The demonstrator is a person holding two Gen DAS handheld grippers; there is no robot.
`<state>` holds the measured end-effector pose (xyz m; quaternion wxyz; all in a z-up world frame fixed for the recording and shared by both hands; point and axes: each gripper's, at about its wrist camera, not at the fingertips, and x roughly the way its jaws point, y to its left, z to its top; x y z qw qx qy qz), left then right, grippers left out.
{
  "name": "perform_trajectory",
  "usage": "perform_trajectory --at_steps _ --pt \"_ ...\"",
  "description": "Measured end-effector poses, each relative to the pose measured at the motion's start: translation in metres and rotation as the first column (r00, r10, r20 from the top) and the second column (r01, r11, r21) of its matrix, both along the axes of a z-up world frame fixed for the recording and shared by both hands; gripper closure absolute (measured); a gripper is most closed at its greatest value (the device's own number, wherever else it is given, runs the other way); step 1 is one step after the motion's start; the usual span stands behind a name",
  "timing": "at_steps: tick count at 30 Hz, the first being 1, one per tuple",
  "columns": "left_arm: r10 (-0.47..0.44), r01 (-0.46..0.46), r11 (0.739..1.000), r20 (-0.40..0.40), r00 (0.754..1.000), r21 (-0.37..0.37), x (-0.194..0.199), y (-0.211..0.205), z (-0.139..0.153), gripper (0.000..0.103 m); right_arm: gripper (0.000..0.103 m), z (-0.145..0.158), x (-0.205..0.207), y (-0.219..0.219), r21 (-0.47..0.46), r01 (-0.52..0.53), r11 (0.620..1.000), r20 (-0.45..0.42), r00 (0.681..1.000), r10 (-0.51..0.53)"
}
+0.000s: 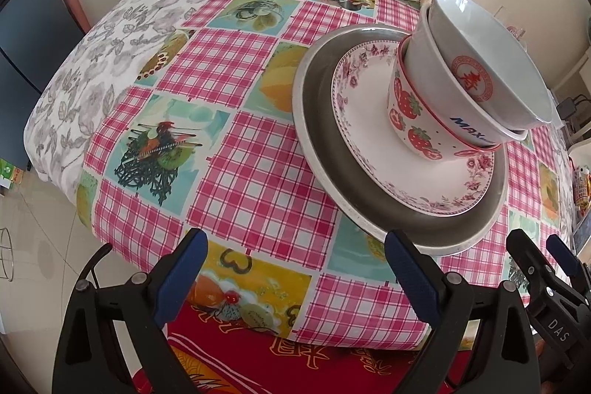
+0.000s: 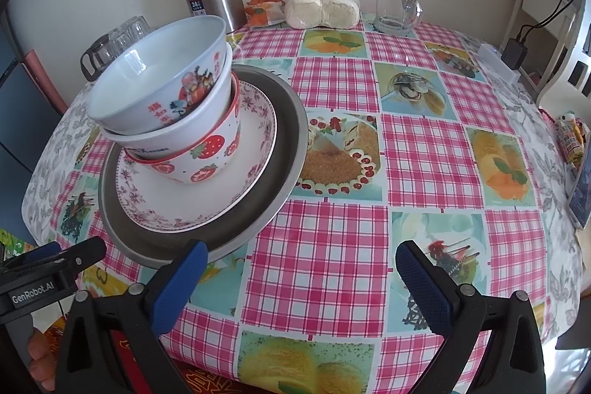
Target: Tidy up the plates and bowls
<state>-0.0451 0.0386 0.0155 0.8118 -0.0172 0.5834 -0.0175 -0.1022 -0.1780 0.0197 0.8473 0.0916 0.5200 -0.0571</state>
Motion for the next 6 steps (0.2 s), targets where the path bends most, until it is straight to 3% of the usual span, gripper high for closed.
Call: perform_trajectory --at_steps 6 --pt "0.003 -0.003 1.000 -0.001 1.000 -0.004 0.0003 -0.0003 0.0003 0.006 0.000 -0.0024 0.0011 -0.0003 0.002 0.000 1.000 -0.008 1.000 0.000"
